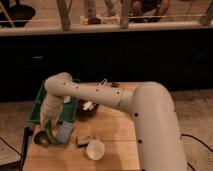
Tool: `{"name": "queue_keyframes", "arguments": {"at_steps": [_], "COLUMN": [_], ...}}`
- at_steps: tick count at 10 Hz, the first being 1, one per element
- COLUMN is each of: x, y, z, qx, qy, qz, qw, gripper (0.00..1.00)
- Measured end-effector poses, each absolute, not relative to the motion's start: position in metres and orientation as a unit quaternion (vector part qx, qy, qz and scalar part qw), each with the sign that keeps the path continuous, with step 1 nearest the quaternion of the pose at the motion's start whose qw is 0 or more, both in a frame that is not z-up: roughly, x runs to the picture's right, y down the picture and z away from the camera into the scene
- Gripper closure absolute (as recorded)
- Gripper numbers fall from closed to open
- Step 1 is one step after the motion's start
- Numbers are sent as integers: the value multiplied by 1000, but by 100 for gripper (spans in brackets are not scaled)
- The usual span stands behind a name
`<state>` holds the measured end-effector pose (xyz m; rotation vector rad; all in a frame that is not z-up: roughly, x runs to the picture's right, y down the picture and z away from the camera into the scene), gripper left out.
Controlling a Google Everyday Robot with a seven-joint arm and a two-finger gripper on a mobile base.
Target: Place pepper in metal cup
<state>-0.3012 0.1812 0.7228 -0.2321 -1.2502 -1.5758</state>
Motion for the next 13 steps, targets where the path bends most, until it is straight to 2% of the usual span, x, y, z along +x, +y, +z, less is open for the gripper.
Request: {"name": "queue_keyframes", "arguments": {"at_steps": [11,12,13], "x": [-328,-331,-332], "y": [190,191,192], "z": [723,723,723], "qx": [-115,-118,-120], "qy": [-532,-531,-530], "qz": [-666,-667,-668], "qw": [510,509,509], "gripper": [100,98,91]}}
